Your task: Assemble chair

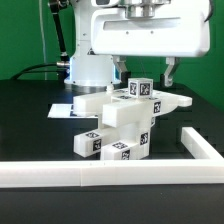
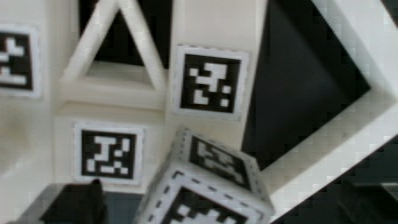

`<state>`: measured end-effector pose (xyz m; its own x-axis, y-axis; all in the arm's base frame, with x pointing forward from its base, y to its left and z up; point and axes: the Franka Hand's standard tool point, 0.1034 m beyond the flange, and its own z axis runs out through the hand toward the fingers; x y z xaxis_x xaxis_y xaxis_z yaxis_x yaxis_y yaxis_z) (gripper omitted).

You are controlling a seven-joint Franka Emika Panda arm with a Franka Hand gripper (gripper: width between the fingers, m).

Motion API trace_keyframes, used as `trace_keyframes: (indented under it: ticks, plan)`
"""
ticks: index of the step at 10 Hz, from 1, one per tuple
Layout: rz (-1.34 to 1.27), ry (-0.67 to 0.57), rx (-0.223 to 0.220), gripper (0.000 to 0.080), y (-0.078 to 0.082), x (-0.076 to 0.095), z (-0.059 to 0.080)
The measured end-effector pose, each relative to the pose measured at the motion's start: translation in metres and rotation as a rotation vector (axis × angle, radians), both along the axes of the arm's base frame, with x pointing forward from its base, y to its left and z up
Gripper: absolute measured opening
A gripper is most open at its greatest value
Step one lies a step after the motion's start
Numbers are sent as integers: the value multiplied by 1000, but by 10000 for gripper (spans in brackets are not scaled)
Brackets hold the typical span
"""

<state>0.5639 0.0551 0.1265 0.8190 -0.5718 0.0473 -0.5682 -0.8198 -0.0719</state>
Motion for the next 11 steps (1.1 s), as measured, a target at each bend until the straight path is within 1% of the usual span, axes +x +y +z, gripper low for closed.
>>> trace_keyframes:
  ticks: [3, 8, 10, 11]
  plan:
    - [281, -21, -28, 649, 0, 0, -2]
    - [584, -28, -57, 649, -2, 0, -2]
    - [759, -28, -81, 649, -5, 0, -2]
    - [793, -28, -85, 621, -7, 0, -2]
